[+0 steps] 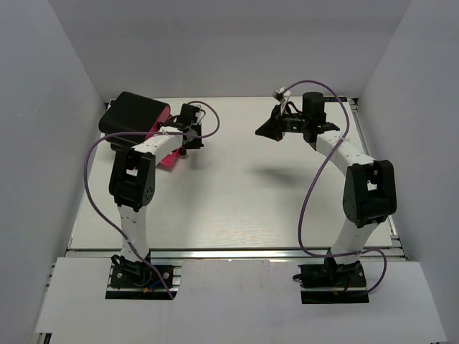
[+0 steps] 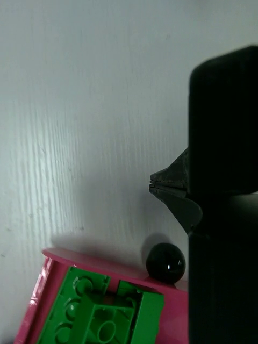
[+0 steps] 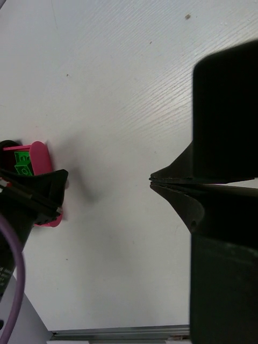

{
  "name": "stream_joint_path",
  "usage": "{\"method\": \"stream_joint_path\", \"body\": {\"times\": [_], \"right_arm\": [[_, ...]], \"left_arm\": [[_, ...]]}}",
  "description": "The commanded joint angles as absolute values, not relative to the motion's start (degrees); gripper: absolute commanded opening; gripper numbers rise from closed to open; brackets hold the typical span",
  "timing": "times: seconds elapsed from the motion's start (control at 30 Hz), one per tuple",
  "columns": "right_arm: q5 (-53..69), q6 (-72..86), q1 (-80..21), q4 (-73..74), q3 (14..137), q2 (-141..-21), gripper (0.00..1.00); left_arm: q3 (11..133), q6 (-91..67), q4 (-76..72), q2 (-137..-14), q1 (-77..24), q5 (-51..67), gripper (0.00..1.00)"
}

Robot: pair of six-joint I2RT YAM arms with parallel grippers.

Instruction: Sort the legos into containers by color

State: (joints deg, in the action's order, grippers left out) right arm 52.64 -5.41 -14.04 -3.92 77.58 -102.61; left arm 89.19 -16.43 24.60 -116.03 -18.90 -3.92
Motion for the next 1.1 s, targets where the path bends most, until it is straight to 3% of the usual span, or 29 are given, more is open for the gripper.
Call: {"method": "stream_joint_path", "body": {"times": [0.0, 0.27, 0.37, 0.4, 0.5, 0.53, 0.63, 0.67, 0.7, 0.93, 1.03, 1.07], "right_arm": [[53.0, -6.4, -13.3, -4.0, 78.5, -101.7, 0.0], [53.4, -6.2, -13.1, -3.6, 79.0, -101.9, 0.0], [53.4, -6.8, -12.9, -3.0, 79.0, -101.6, 0.0], [53.4, -6.9, -12.9, -2.6, 79.0, -101.6, 0.0], [53.5, -7.2, -12.7, -2.5, 78.7, -101.3, 0.0], [53.6, -7.1, -12.7, -2.5, 78.5, -101.4, 0.0], [53.6, -6.8, -12.7, -2.6, 78.7, -101.4, 0.0], [53.6, -6.6, -12.6, -2.7, 78.7, -101.5, 0.0], [53.7, -6.5, -12.7, -2.7, 78.7, -101.5, 0.0], [53.8, -6.6, -12.6, -2.6, 78.7, -101.3, 0.0], [53.9, -6.7, -12.7, -2.5, 78.5, -101.4, 0.0], [54.0, -6.6, -12.7, -2.5, 78.5, -101.3, 0.0]], "left_arm": [[93.2, -13.3, 30.7, -116.7, -18.6, -11.2, 0.09], [96.4, -11.0, 29.8, -122.3, -18.6, -27.5, 0.17], [97.5, -10.5, 30.5, -123.3, -18.6, -29.4, 0.31], [97.6, -10.5, 30.8, -123.4, -18.6, -29.8, 0.41], [97.5, -10.5, 30.8, -123.3, -18.6, -31.5, 0.5], [97.4, -10.5, 30.9, -123.3, -18.6, -32.0, 0.57], [96.9, -10.3, 30.9, -123.2, -18.6, -33.7, 0.58], [96.7, -10.1, 30.9, -123.1, -18.6, -34.5, 0.68], [96.6, -10.1, 30.8, -123.0, -18.6, -35.0, 0.69], [95.6, -9.1, 29.7, -121.0, -18.7, -34.5, 0.67], [96.2, -9.1, 29.4, -120.1, -18.7, -30.5, 0.47], [96.1, -9.0, 29.2, -120.0, -18.7, -30.0, 0.25]]}}
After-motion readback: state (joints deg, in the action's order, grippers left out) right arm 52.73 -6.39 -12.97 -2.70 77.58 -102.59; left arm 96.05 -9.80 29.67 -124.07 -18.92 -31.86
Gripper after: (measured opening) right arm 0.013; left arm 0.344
